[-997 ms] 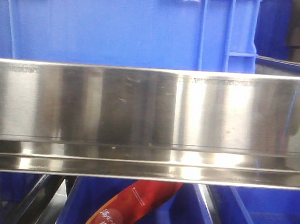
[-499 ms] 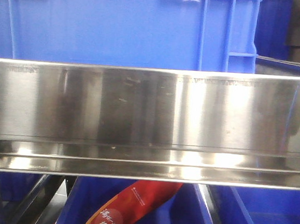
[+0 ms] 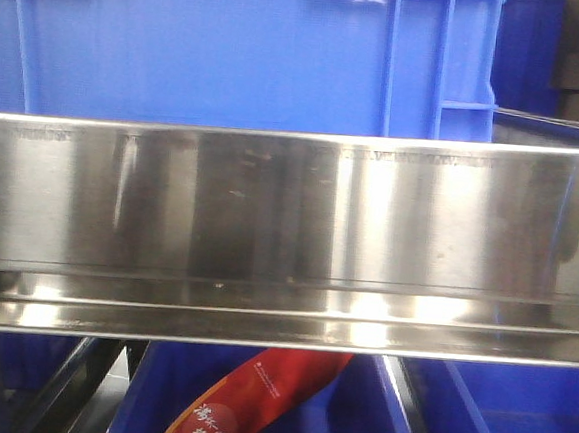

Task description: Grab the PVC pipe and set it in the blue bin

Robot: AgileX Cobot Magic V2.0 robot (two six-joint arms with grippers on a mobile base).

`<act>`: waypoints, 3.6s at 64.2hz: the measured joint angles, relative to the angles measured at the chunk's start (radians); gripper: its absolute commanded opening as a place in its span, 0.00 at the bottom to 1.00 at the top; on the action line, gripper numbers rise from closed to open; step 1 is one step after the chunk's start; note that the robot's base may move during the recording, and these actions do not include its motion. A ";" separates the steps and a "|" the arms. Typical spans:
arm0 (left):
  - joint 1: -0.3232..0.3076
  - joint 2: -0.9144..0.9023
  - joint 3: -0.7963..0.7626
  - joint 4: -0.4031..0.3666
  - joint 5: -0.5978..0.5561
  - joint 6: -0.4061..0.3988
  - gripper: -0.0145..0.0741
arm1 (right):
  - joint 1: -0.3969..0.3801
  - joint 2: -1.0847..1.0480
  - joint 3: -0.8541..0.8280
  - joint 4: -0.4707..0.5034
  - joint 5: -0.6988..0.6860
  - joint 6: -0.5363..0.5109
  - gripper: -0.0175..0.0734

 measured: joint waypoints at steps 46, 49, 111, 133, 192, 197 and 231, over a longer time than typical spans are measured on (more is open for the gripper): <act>0.002 0.000 0.000 -0.017 0.003 0.000 0.04 | 0.000 0.000 0.000 0.000 0.000 0.000 0.01; 0.002 0.000 0.000 -0.017 0.003 0.000 0.04 | 0.000 0.000 0.000 0.000 0.000 0.000 0.01; 0.002 0.000 0.000 -0.017 0.004 0.000 0.04 | 0.000 0.000 0.000 0.000 0.007 0.000 0.01; 0.002 0.000 0.000 -0.017 0.004 0.000 0.04 | 0.000 0.000 0.000 0.000 0.008 0.000 0.01; 0.002 0.000 0.000 -0.017 0.004 0.000 0.04 | 0.000 -0.014 0.110 -0.309 -0.089 0.458 0.01; 0.002 0.000 0.000 -0.017 0.004 0.000 0.04 | -0.002 -0.038 0.117 -0.325 -0.069 0.492 0.01; 0.002 0.000 0.000 -0.017 0.004 0.000 0.04 | -0.130 -0.085 0.198 -0.334 -0.073 0.505 0.01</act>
